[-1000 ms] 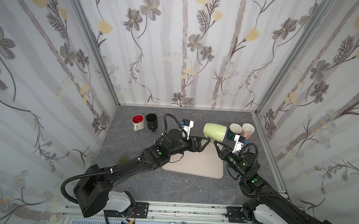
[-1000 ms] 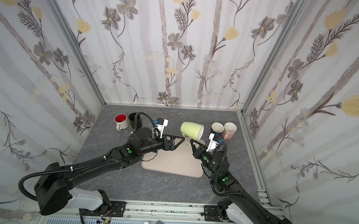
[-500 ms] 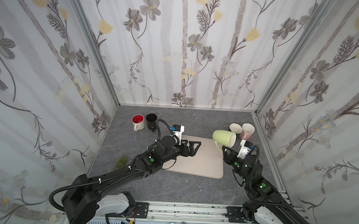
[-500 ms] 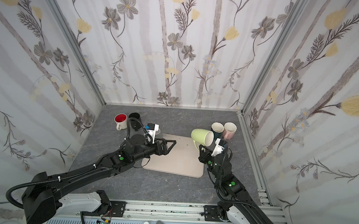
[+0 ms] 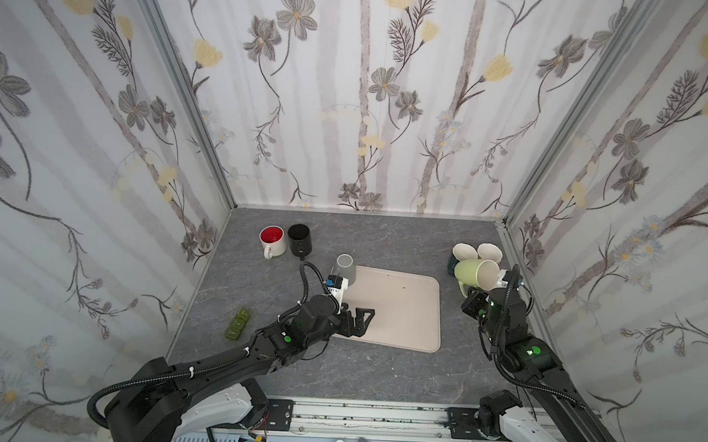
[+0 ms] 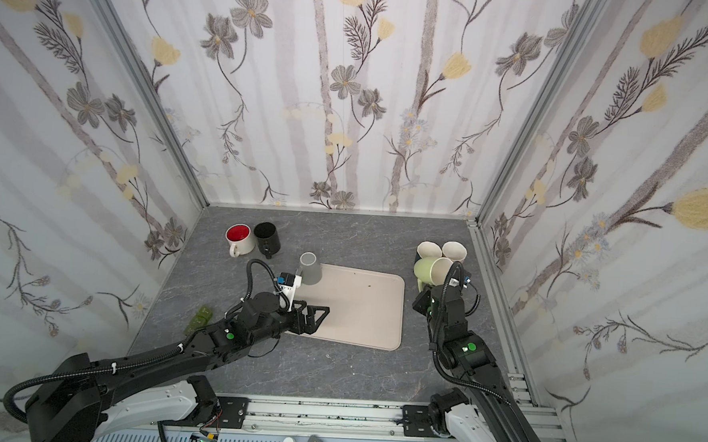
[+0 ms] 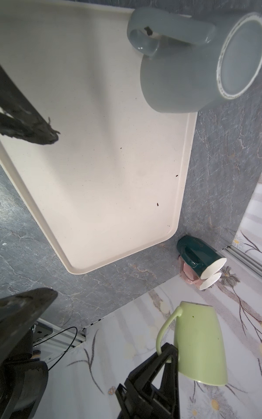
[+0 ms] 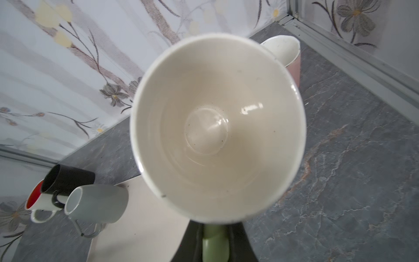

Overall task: Turn the mug right side up
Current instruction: 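Open the left gripper and withdraw it while the right gripper carries the mug away, then lower the light-green mug upright beside the dark-green mug, open right gripper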

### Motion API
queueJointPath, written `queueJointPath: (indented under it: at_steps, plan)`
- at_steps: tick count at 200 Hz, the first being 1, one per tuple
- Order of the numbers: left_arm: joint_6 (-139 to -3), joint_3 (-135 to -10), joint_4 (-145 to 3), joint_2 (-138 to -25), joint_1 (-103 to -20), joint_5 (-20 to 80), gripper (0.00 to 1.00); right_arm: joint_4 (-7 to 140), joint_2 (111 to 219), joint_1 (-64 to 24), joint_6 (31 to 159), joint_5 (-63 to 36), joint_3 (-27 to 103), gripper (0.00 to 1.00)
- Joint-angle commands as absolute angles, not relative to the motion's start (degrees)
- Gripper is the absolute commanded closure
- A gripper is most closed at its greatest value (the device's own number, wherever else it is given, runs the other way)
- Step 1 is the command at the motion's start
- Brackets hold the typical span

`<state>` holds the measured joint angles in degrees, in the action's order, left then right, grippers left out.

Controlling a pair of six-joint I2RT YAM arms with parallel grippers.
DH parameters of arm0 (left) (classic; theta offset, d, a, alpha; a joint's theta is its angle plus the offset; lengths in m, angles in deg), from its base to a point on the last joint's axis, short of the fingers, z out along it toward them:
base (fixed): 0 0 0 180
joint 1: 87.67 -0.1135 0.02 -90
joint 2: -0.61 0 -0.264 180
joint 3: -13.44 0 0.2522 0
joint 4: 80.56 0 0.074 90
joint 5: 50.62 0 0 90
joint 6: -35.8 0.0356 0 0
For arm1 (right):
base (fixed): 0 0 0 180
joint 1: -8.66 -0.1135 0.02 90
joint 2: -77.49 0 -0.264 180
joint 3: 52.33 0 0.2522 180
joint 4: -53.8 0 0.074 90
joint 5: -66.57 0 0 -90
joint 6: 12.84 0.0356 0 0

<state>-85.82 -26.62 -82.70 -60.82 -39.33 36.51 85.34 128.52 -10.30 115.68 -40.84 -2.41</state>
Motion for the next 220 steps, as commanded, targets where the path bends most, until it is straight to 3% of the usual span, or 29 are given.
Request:
queueJointPath:
  at_steps: [1,55,126,194,220]
  plan:
    - [-83.03,-25.01,-88.83,-58.94,-39.38,37.34,0.00,83.82,130.69,-6.55,111.78,-40.68,0.35,1.00]
    - [-82.27,-20.62,-89.14,-54.49,-39.35,43.53,0.00,86.59,136.83,3.33,107.54,-41.48,5.89,1.00]
    - [-84.03,-20.80,-89.95,-56.77,-39.34,42.10,0.00,86.73,140.58,10.25,105.54,-42.97,5.22,1.00]
    - [-84.61,-20.93,-90.20,-57.84,-39.33,42.17,0.00,85.56,141.49,10.14,105.21,-37.59,3.88,1.00]
    - [-84.59,-20.89,-90.36,-58.45,-39.34,42.55,0.00,85.60,141.21,5.78,106.23,-36.40,3.87,1.00]
